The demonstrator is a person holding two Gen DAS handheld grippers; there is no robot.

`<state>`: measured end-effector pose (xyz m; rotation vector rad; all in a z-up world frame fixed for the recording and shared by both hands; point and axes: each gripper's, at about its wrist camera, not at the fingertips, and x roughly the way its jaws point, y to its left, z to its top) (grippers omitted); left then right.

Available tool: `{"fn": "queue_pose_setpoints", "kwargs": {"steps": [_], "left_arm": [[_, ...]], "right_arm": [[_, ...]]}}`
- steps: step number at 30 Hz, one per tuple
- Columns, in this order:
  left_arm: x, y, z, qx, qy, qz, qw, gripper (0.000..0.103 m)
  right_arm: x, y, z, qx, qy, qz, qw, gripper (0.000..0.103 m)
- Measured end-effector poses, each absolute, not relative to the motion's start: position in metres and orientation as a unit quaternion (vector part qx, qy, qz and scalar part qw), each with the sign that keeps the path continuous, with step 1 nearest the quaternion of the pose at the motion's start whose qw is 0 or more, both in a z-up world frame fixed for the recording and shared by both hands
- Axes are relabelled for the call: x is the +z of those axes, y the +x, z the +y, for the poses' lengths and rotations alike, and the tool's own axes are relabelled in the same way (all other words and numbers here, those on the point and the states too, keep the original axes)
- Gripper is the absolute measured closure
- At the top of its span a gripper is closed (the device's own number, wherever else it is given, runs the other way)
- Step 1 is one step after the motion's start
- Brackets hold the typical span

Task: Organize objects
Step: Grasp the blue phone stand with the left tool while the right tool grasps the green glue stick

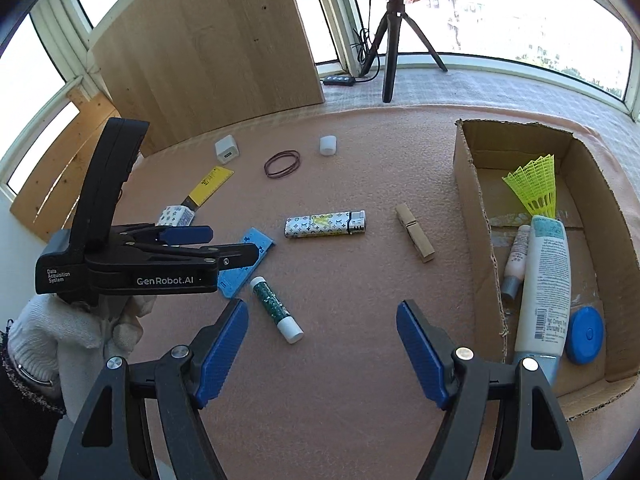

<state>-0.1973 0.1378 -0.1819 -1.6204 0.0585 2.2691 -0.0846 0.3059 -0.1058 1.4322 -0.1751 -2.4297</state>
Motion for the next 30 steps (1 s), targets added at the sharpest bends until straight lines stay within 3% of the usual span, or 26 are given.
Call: {"fn": "queue_pose_setpoints", "kwargs": {"steps": [11, 25, 30], "left_arm": [[-0.204, -0.205, 0.144, 0.791, -0.587, 0.032, 0.171, 0.034], [-0.207, -0.203, 0.137, 0.796, -0.583, 0.042, 0.160, 0.063], [-0.207, -0.200, 0.123, 0.797, -0.581, 0.035, 0.158, 0.064]], "right_arm": [[-0.134, -0.087, 0.269, -0.827, 0.534, -0.010, 0.174, 0.030], [-0.147, -0.100, 0.245, -0.816, 0.549, 0.029, 0.180, 0.030], [-0.152, -0.104, 0.233, -0.812, 0.551, 0.050, 0.184, 0.032]]}}
